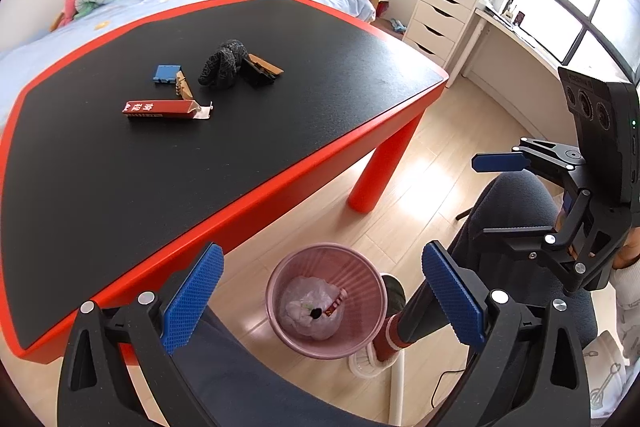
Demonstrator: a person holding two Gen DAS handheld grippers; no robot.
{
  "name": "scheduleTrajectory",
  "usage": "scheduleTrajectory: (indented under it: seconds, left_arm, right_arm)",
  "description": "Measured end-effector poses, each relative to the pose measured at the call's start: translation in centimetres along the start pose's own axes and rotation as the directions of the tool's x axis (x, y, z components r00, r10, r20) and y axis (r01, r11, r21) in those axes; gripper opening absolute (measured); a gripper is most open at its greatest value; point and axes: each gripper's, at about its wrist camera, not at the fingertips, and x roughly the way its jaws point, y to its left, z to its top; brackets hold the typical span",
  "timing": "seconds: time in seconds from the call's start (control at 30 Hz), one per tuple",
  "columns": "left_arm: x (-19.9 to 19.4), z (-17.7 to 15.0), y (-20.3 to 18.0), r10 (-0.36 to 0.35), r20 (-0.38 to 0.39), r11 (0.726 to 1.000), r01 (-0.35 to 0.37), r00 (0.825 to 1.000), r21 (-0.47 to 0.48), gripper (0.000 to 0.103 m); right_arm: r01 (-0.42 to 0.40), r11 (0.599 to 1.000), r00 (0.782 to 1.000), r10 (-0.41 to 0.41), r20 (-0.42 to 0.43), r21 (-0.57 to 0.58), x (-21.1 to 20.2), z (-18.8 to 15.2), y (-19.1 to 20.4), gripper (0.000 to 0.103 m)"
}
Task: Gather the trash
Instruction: 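Carry the carton and sock over the pink wastebasket and open both tools, then move both tools back over the table toward the remaining items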
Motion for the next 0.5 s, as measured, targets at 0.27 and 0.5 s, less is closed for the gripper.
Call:
scheduleTrajectory:
  seconds: [0.27,0.5]
  left_arm:
    - [-0.1,0.1,0.7,0.012,0.005,1.000,-0.012,1.000,-0.015,0.096]
    - [-0.9,1.0,2.4,0.039,0.028,0.999,-0.039,0.999,-0.024,0.096]
  right_arm:
    - [-0.005,1.000,1.000,0.005,0.006,0.004,0.0,0.5,0.1,0.100]
    - [-0.001,1.000,1.000,0.001,0.031,-0.007,-0.4,2.2,0.0,0.100]
